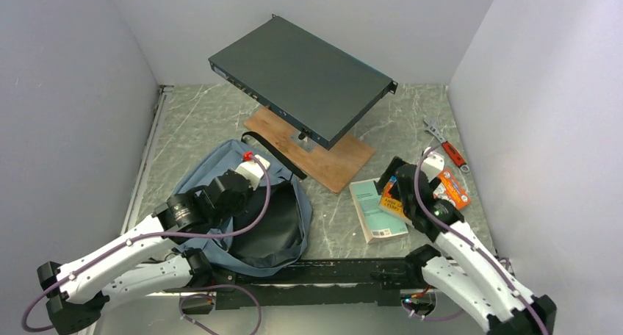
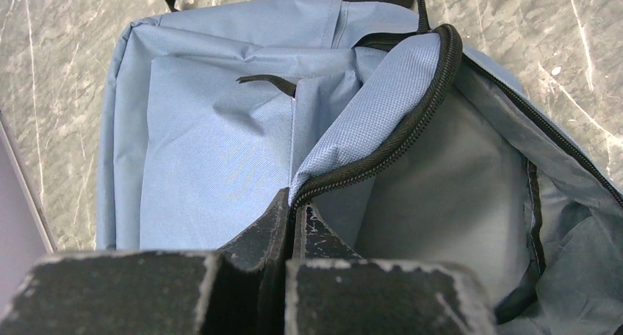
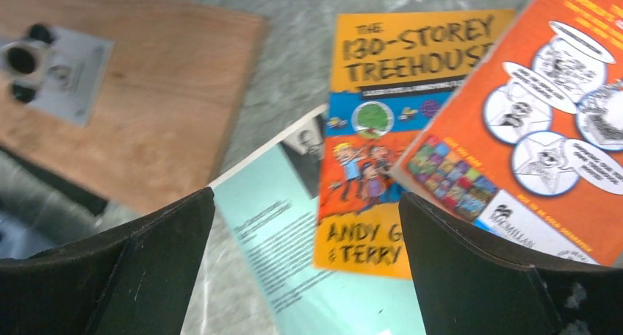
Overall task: Pack the student bag
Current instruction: Pick up the book from the center of the board.
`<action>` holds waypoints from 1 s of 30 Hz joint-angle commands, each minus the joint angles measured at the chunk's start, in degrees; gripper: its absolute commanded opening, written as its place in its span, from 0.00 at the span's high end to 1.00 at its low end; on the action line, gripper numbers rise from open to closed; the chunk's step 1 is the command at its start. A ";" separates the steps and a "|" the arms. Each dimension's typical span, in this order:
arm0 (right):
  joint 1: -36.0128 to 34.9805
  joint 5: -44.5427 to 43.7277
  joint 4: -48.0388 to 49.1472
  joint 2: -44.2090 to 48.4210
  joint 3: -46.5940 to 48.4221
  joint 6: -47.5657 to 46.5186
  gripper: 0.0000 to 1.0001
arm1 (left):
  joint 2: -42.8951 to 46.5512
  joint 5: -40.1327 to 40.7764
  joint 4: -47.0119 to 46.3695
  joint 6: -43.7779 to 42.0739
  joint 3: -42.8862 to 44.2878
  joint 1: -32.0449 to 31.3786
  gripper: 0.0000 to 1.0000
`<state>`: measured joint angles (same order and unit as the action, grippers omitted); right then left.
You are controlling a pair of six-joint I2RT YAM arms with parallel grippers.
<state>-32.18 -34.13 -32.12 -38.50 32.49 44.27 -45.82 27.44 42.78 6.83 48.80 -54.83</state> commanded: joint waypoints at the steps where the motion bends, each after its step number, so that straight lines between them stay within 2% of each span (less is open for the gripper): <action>1: 14.43 14.95 5.68 -4.37 0.40 -5.11 0.01 | 2.80 2.90 -5.35 -1.62 -1.52 0.25 1.00; 4: 26.27 23.81 7.86 -5.69 -0.53 -5.63 0.01 | 4.30 3.46 -6.81 -1.99 -3.01 0.24 1.00; 9: 50.86 39.31 9.00 -7.54 -2.21 -6.10 0.05 | 5.45 2.65 -8.79 -3.54 -4.36 0.38 1.00; 14: 67.41 36.03 5.69 -5.09 -3.31 -7.73 0.05 | 5.23 1.83 -9.82 -4.39 -4.66 0.75 1.00; 16: 73.57 37.28 6.32 -3.42 -5.50 -6.81 0.04 | 5.26 0.42 -10.38 -4.52 -4.76 1.30 1.00; 21: 81.50 45.02 10.42 -1.32 -12.96 -2.42 0.02 | 4.90 -2.62 -10.81 -4.35 -4.68 3.31 1.00; 30: 90.12 59.91 22.06 0.19 -23.87 1.53 0.03 | 5.41 -3.83 -11.05 -4.23 -5.02 4.51 1.00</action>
<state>55.48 16.75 -16.69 -37.85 11.86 43.27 -41.21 24.16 36.36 3.57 43.46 -50.94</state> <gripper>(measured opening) 0.981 0.030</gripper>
